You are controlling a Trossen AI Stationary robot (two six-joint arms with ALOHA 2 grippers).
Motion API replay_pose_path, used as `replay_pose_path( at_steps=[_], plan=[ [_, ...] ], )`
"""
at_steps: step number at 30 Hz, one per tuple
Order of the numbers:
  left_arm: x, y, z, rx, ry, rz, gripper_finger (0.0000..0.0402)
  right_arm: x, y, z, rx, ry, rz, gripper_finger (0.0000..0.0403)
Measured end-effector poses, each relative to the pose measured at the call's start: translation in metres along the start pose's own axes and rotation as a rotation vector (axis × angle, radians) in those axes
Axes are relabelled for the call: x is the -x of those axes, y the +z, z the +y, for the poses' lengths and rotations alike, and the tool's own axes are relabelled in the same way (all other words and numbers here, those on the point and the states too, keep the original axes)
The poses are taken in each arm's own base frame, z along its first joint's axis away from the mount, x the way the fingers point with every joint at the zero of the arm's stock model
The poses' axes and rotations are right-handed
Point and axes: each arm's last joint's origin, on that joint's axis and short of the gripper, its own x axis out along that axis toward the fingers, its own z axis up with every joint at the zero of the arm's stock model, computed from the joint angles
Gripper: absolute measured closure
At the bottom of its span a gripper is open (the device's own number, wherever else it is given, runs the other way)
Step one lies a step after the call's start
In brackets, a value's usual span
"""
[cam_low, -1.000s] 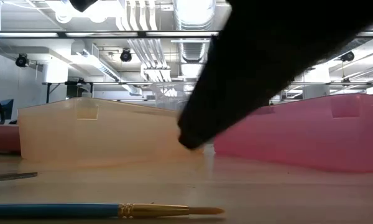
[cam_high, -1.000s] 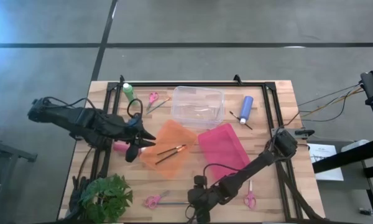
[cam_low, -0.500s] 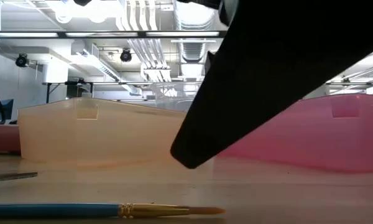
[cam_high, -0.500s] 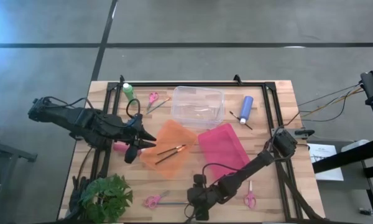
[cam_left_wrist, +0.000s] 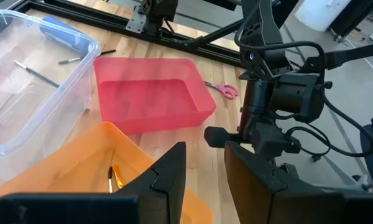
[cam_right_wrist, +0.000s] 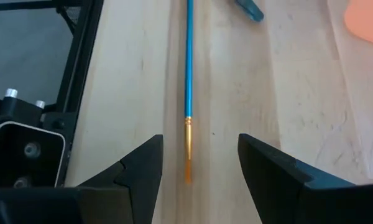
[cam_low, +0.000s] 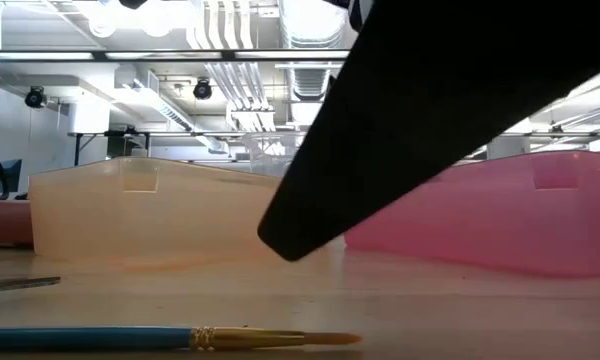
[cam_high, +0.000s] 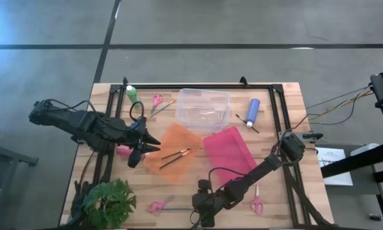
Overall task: Pick & Place Paint Supplies
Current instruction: Put the bottom blue paint brush into the orange bin
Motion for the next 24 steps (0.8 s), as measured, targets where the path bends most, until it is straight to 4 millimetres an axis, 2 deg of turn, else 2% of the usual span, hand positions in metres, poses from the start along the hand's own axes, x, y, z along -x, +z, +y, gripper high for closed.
replay_pose_path(
  at_steps=[8, 16, 19, 24],
  plan=[
    [0.0, 0.0, 0.0, 0.003, 0.0, 0.0, 0.0281, -0.016, -0.009, 0.001, 0.001, 0.036, 0.016, 0.02],
    [0.0, 0.0, 0.0, 0.003, 0.0, 0.001, 0.0281, -0.017, -0.011, 0.0, -0.014, 0.009, 0.029, 0.0205],
    [0.0, 0.0, 0.0, 0.003, 0.001, 0.002, 0.0281, -0.02, -0.014, -0.001, -0.008, 0.003, 0.038, 0.0238],
    [0.0, 0.0, 0.0, 0.002, 0.001, 0.003, 0.0281, -0.028, -0.021, -0.001, -0.006, -0.01, 0.054, 0.0327]
  ],
)
